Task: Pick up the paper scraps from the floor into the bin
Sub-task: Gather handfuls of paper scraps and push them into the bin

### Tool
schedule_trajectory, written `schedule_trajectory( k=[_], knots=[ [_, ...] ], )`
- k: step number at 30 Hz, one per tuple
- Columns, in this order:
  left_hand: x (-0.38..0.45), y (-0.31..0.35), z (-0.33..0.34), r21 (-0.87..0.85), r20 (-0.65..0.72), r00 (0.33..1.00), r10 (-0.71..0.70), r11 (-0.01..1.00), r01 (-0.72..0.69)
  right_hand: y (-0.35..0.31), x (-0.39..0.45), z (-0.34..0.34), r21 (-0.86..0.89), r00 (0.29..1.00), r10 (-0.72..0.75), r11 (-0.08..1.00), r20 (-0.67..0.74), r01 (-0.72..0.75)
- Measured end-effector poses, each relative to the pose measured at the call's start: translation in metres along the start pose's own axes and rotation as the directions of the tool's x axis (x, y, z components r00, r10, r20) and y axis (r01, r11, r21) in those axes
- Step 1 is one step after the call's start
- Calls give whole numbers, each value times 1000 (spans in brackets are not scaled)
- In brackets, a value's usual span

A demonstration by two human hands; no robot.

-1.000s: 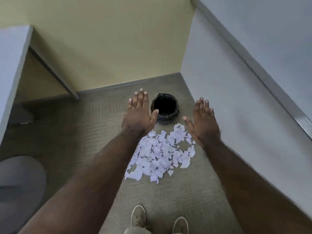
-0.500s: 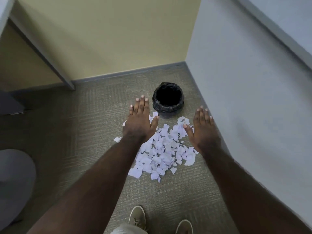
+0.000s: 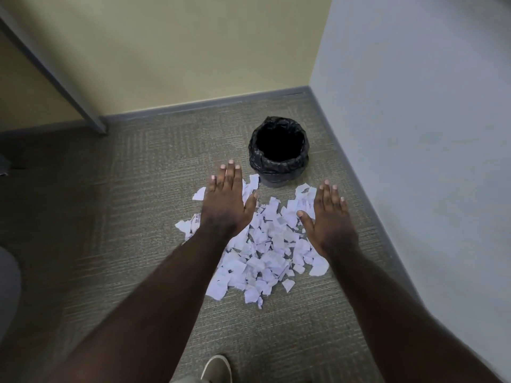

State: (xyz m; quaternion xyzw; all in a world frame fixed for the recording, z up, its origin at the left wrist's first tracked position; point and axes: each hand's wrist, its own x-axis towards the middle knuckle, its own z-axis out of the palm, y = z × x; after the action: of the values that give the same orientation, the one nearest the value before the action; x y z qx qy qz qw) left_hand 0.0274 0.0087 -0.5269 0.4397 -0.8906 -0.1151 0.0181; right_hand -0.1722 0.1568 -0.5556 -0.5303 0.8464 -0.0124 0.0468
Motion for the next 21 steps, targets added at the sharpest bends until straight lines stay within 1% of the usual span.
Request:
schedule_trajectory(
  k=[11, 15, 18, 21],
  knots=[
    [30, -38, 135, -17, -8, 1000, 3, 1000, -3, 4, 31, 137, 27, 999, -2, 1000, -49, 3],
    [41, -56, 184, -22, -24, 1000, -7, 1000, 6, 2, 44, 186, 29, 999, -2, 1000, -41, 4],
    [51, -65, 217, -11, -6, 1000, -25, 1000, 25, 1, 52, 217, 19, 999, -9, 1000, -33, 10],
    [56, -71, 247, 5, 0, 1000, -10, 1000, 10, 3, 59, 248, 28, 1000, -19, 999, -23, 20]
  ],
)
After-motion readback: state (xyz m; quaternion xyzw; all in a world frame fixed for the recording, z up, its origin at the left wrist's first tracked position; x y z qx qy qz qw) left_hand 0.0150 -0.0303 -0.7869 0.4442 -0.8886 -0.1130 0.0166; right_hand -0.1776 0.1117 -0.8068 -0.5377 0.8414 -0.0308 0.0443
